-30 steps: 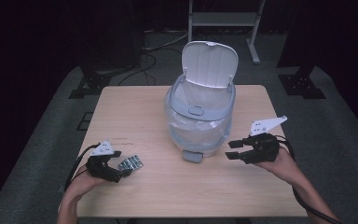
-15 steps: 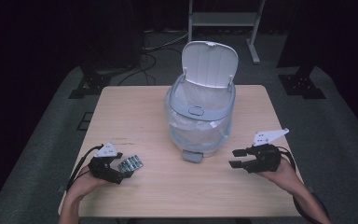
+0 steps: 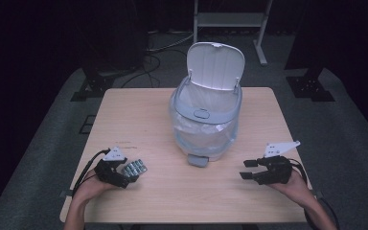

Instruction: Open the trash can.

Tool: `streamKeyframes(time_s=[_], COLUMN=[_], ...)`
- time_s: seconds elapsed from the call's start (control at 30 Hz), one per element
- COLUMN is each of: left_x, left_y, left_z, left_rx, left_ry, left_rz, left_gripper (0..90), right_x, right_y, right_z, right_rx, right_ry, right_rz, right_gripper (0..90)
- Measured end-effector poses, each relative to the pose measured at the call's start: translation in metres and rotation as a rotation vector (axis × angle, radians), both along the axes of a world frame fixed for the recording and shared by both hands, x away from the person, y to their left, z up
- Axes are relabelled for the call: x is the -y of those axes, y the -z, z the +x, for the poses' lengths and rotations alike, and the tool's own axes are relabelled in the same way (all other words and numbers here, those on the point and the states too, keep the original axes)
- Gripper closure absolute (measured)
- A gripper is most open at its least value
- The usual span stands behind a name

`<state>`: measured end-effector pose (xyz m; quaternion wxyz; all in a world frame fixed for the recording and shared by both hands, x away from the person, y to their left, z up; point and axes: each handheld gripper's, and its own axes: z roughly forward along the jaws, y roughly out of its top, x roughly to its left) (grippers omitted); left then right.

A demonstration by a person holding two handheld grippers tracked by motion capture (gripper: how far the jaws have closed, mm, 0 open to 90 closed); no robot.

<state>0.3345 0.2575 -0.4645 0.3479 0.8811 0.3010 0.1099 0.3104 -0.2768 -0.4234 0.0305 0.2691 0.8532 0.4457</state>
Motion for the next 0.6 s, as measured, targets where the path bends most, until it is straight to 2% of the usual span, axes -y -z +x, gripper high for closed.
streamKeyframes(time_s=[0.33,0.4,0.57,0.6], left_x=[0.0013,0.0004,0.0009,0.0011], left_y=[0.0049,0.0048,0.0045,0.0037], left_z=[0.0054,0.006,0.0061,0.0057], left_rx=[-0.02,-0.018,-0.005,0.002], left_ry=[0.007,0.005,0.005,0.018], left_rz=[0.021,0.017,0.026,0.034], left_gripper=[17.7,21.7,24.6,28.0], right_x=[0.0065,0.0073,0.0096,0.0099], right_y=[0.008,0.0078,0.0085,0.0087], right_z=[-0.0012,-0.0014,-0.0019,-0.0018], right_rx=[-0.003,-0.001,0.005,0.005], right_ry=[0.012,0.009,0.012,0.011], right_rz=[0.008,0.01,0.019,0.02], right_gripper=[43.3,43.3,43.0,43.0])
